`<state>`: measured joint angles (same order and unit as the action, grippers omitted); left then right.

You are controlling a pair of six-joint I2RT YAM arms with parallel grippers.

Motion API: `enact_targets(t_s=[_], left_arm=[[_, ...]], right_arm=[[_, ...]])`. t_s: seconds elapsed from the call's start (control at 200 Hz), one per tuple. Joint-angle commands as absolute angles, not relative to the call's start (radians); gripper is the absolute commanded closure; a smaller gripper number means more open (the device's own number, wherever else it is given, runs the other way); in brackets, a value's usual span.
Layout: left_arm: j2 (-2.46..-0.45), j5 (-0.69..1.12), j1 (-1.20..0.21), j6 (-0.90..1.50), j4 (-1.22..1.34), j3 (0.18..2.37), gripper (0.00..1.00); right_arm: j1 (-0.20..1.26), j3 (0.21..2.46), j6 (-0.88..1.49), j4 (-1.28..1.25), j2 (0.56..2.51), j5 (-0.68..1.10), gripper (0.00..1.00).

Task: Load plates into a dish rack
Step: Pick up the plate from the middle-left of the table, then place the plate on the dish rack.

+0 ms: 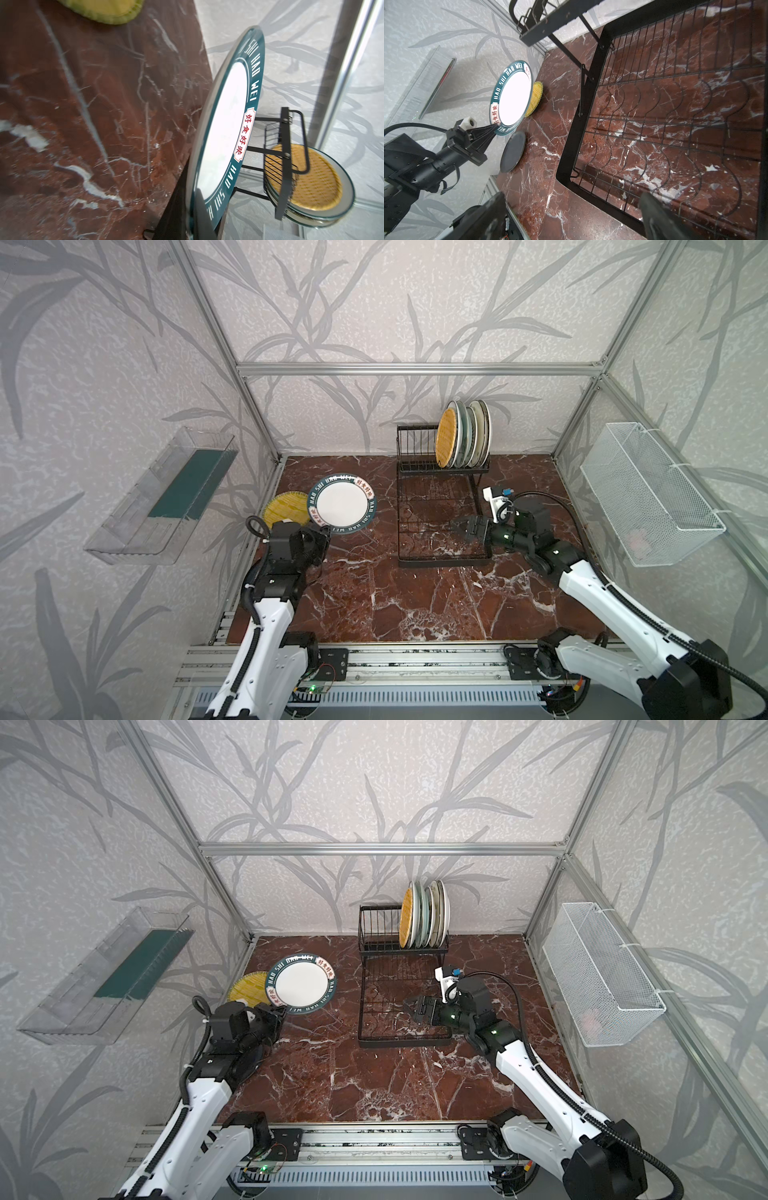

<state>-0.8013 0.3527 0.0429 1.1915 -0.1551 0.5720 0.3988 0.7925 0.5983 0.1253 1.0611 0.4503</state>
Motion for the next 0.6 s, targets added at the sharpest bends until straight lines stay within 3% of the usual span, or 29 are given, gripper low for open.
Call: enact_targets(t_s=[0.0, 0.16, 0.325, 0.595], left_arm=[[-0.834, 0.571, 0.061, 1.050, -0.136, 0.665, 1.00], [-0.845, 0.738, 0.060, 0.936, -0.185, 0.725, 1.00], [-0.871, 0.934, 0.048, 0.988, -0.044, 0.697, 1.00], [-0.949, 0.921, -0.108, 1.158, 0.259, 0.629, 1.00]], right_arm=[[0.361, 0.841, 0.605, 0.146, 1.061, 0.521, 0.01], [0.342, 0.867, 0.660, 0.120, 1.069, 0.564, 0.01], [0.344, 0.856, 0.771, -0.005, 1.106, 0.657, 0.01], [0.402, 0.893, 0.818, -0.066, 1.157, 0.666, 0.00]])
